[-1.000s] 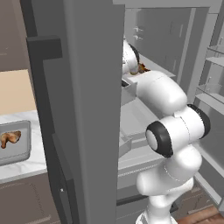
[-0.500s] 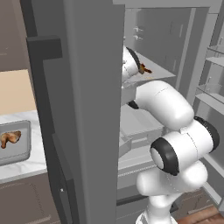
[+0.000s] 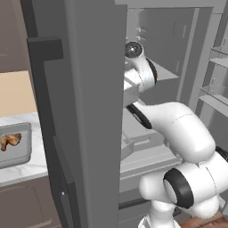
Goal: Place one mushroom and one chicken drumstick in each tupperware on the nearby counter, to pack two identical lunches.
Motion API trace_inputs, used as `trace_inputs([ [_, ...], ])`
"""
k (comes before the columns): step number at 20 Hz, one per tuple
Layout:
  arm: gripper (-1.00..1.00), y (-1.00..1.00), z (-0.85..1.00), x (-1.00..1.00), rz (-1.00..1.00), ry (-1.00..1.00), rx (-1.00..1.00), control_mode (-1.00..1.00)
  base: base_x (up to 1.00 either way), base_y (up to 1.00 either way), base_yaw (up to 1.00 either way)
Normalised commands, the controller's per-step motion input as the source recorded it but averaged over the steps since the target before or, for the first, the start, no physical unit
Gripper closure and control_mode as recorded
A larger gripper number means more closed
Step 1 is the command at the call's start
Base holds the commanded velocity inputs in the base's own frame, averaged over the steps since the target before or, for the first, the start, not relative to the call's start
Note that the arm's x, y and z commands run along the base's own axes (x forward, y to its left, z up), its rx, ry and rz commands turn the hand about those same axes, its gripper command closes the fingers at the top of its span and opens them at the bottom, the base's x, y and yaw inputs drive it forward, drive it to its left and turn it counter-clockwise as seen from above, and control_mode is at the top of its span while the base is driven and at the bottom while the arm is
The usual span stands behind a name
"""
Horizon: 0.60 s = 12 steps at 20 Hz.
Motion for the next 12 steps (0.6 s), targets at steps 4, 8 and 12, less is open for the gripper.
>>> trace_inputs([
  [4, 1.00, -0.22, 0.00, -0.64, 0.28, 0.00, 0.00, -1.00, 0.00, 0.00, 0.00],
  [8, 1.00, -0.23, 0.02, -0.71, 0.28, 0.00, 0.00, -1.00, 0.00, 0.00, 0.00],
  [12, 1.00, -0.26, 0.00, -0.72, 0.30, -0.03, 0.00, -1.00, 0.00, 0.00, 0.00],
])
